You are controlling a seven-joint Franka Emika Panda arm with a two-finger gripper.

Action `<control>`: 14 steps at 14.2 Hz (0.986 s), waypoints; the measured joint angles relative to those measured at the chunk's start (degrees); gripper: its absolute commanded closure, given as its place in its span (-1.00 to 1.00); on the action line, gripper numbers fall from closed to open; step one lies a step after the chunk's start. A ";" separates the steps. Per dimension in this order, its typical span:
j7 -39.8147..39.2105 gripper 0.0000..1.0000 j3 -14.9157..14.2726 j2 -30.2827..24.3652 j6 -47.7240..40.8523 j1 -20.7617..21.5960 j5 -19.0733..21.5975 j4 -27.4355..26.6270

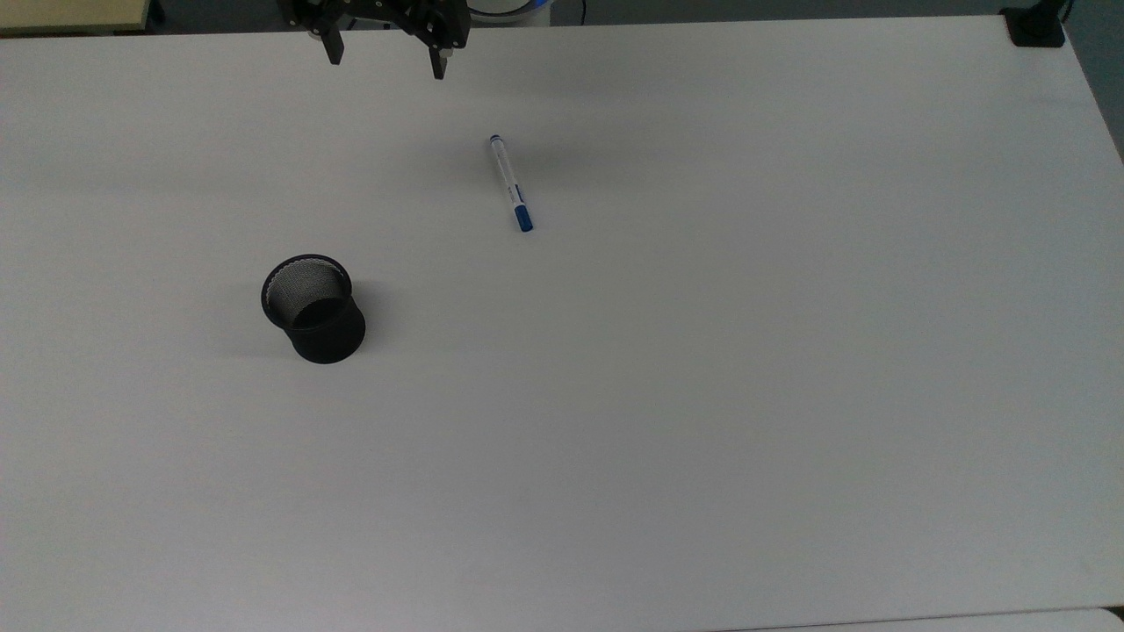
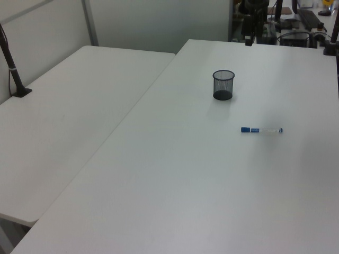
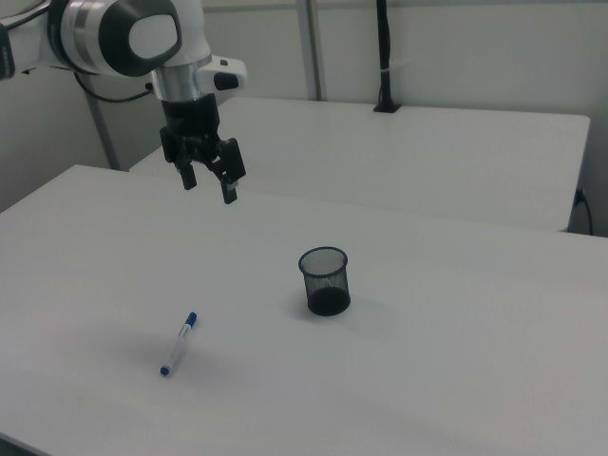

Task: Insert the marker
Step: 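Move the open gripper down toward the blue-capped white marker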

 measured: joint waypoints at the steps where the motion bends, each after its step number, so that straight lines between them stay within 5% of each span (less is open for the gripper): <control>1: 0.00 -1.00 0.00 0.00 0.00 0.00 0.00 0.00; 14: 0.00 -1.00 0.24 0.92 0.00 0.11 -0.07 -0.21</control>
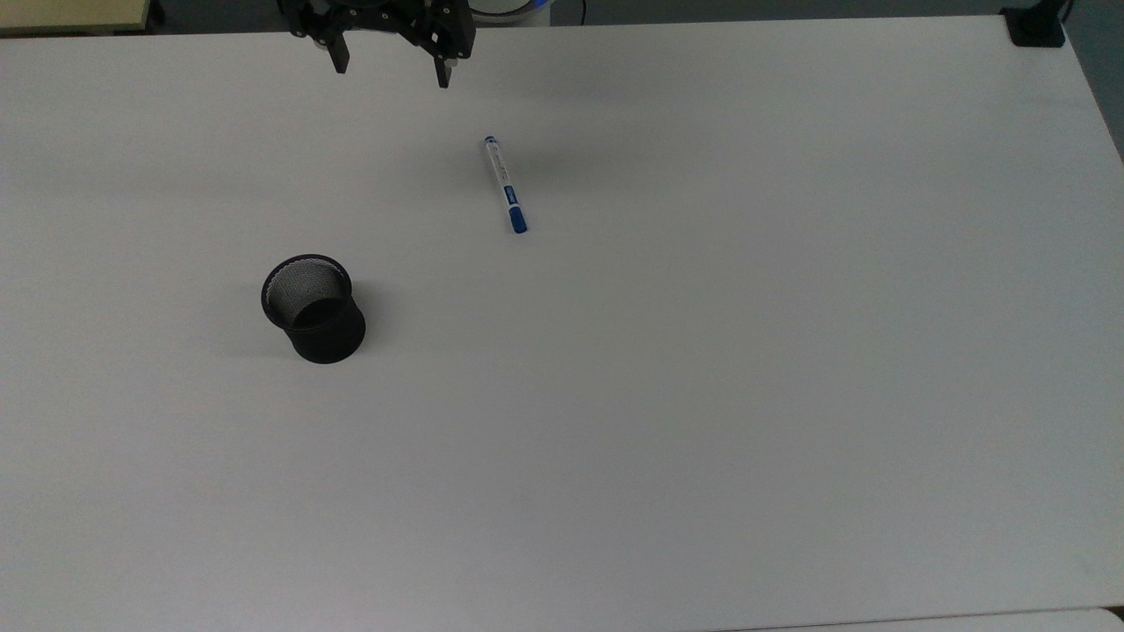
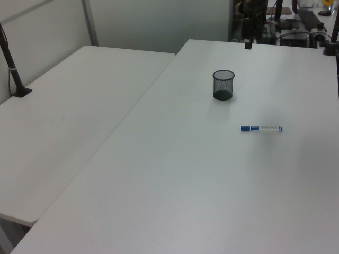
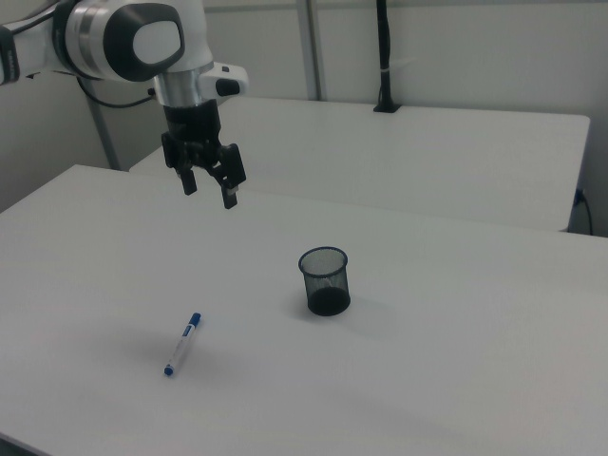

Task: Insert the marker
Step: 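Move the open gripper down toward the blue-capped white marker, then close the gripper around the marker near its blue cap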

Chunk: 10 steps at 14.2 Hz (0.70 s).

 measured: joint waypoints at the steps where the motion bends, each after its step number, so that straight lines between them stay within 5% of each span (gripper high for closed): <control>1: 0.00 -1.00 0.10 0.26 0.00 0.03 0.00 -0.11; 10: -1.68 -1.00 4.11 9.22 0.13 2.39 0.00 -3.44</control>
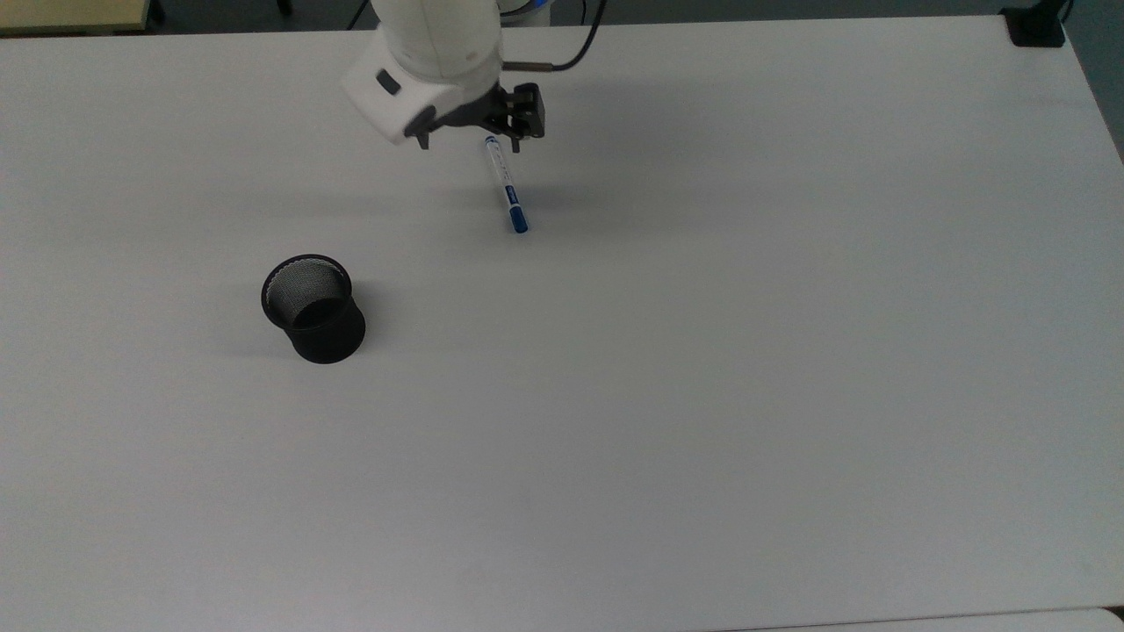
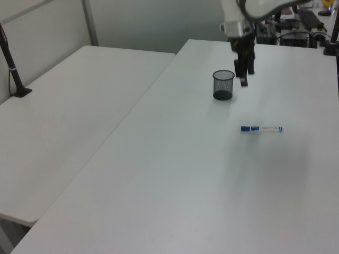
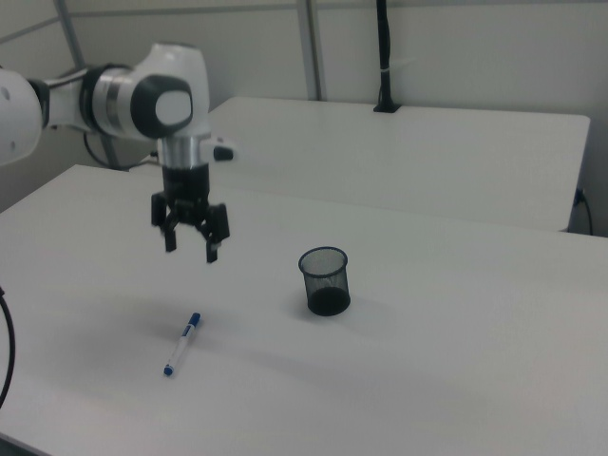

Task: Insert the marker
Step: 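Close the gripper around the marker near its blue cap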

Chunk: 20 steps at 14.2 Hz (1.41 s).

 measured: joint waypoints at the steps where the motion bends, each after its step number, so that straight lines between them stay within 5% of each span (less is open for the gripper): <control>1: -0.50 -1.00 0.27 0.67 1.06 0.82 0.00 -1.58; 9: -3.70 -0.31 1.28 1.13 20.19 3.22 -0.13 -17.46; 13: -6.36 0.04 1.28 1.12 21.76 3.22 -0.13 -19.06; 20: -6.84 0.28 1.38 2.59 24.40 3.24 -0.13 -19.34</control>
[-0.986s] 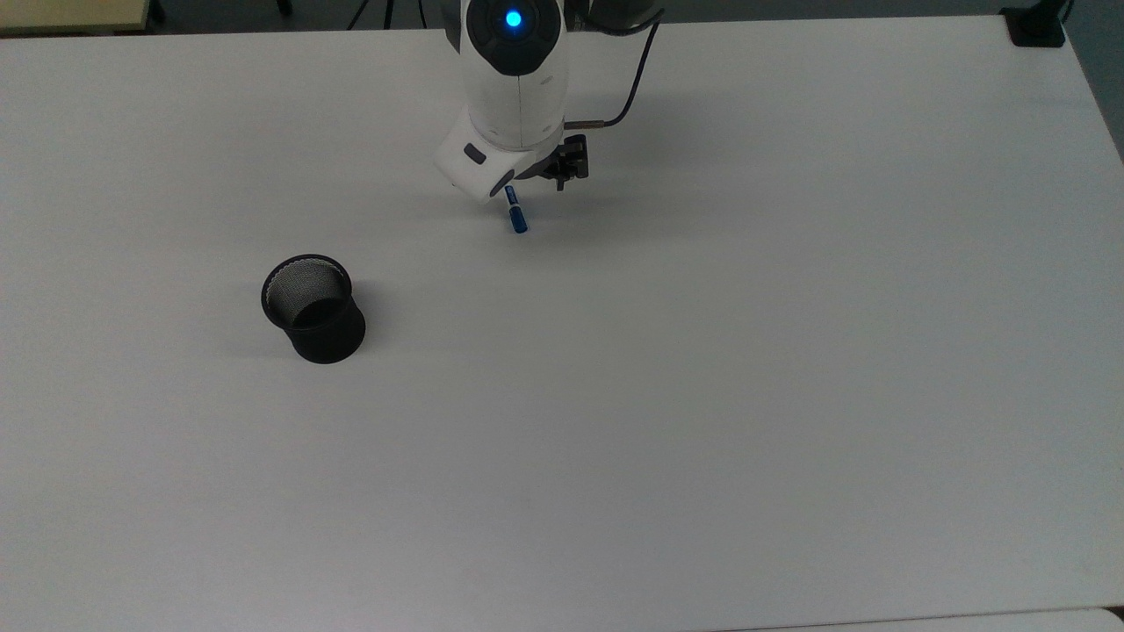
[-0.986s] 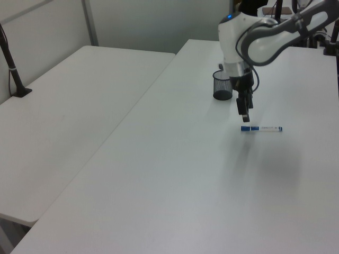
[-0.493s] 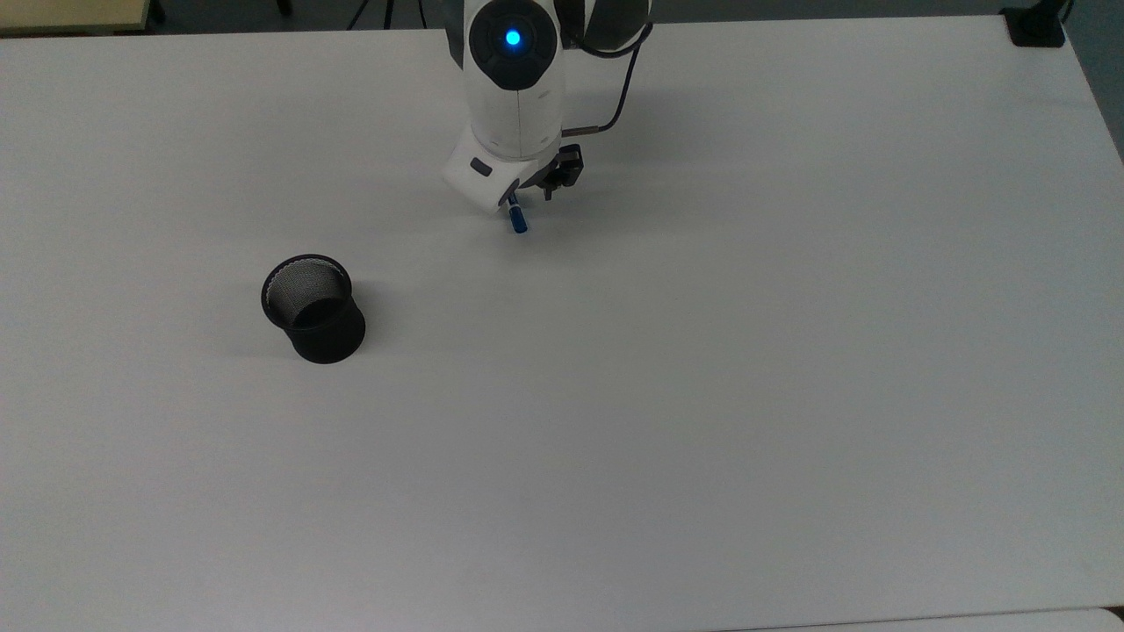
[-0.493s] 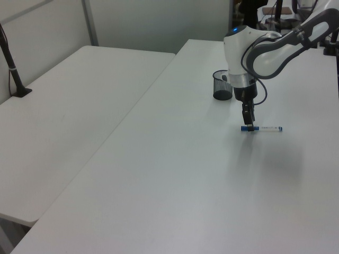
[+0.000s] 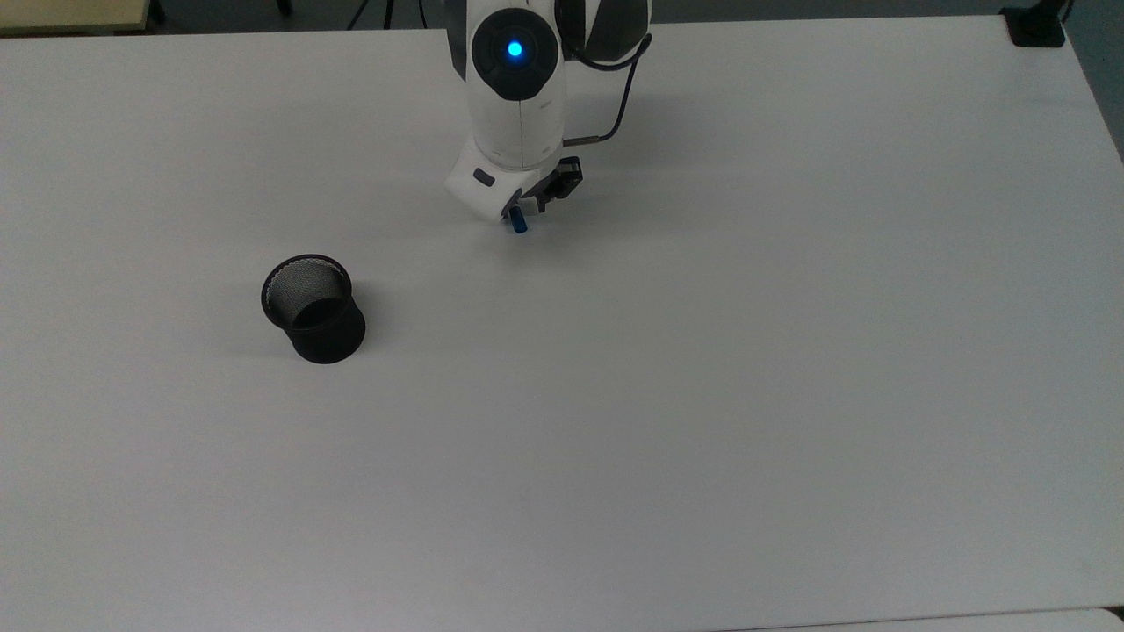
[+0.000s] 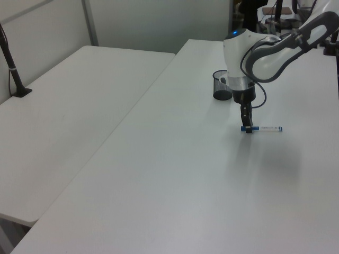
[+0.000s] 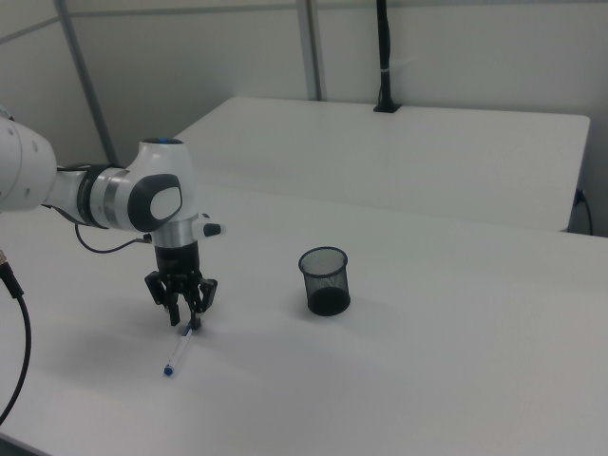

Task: Insert the marker
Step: 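Close the gripper around the marker near its blue cap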

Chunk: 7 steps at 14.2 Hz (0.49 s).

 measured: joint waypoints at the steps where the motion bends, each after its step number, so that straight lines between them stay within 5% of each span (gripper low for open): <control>1: -0.14 0.40 0.05 0.62 0.28 0.02 0.00 0.01; 5: -0.20 0.88 0.04 0.86 0.45 -0.02 -0.42 0.33; 7: -0.20 0.94 0.06 0.87 0.46 0.00 -0.45 0.52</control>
